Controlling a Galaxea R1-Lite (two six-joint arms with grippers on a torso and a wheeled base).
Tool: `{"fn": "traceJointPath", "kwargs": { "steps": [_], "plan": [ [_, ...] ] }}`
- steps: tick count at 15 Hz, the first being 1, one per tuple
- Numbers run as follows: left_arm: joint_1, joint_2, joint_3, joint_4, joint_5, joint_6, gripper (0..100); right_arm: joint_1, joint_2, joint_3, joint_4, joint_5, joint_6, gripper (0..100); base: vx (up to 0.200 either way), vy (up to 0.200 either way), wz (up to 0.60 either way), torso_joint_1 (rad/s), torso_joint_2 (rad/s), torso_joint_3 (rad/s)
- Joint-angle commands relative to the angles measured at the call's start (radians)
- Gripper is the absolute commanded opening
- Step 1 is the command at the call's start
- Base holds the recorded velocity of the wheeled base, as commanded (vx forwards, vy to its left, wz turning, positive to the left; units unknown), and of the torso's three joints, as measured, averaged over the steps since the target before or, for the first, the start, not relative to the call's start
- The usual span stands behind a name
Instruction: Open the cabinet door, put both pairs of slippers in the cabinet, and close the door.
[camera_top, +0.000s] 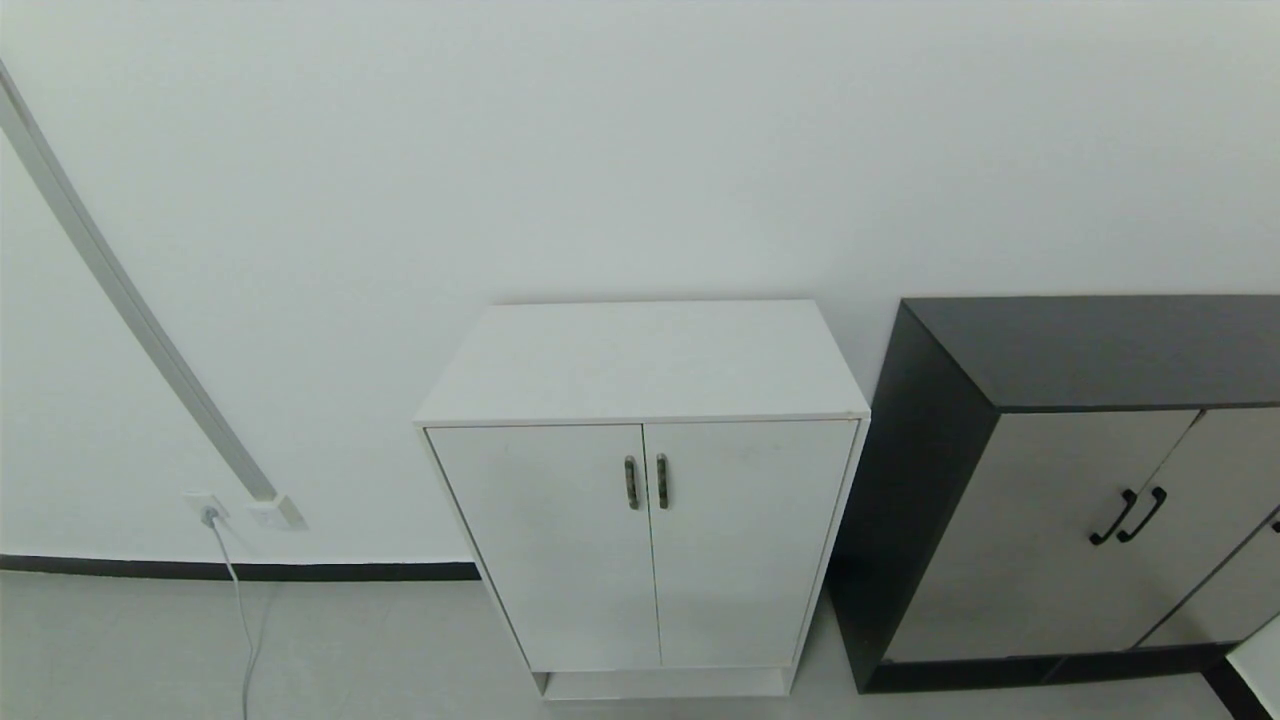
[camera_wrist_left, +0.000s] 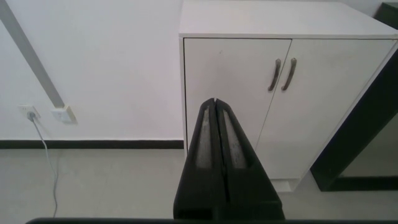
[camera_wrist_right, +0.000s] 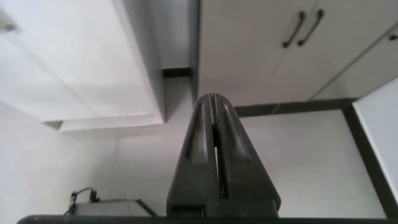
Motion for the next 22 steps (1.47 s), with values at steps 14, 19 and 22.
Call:
{"fn": "traceJointPath", "kwargs": {
  "steps": [14, 19, 22],
  "plan": [
    [0.001, 0.001, 0.000, 0.000, 0.000, -0.001, 0, 0.170, -0.279, -0.005, 0.314, 0.038, -0.033, 0, 0.000, 0.000, 0.00, 0.000, 0.00, 0.000],
    [0.001, 0.001, 0.000, 0.000, 0.000, -0.001, 0, 0.314, -0.352, -0.006, 0.320, -0.109, -0.001, 0, 0.000, 0.000, 0.00, 0.000, 0.00, 0.000],
    [0.001, 0.001, 0.000, 0.000, 0.000, -0.001, 0, 0.293, -0.432, -0.012, 0.331, -0.212, 0.004, 0, 0.000, 0.000, 0.00, 0.000, 0.00, 0.000]
  ]
}}
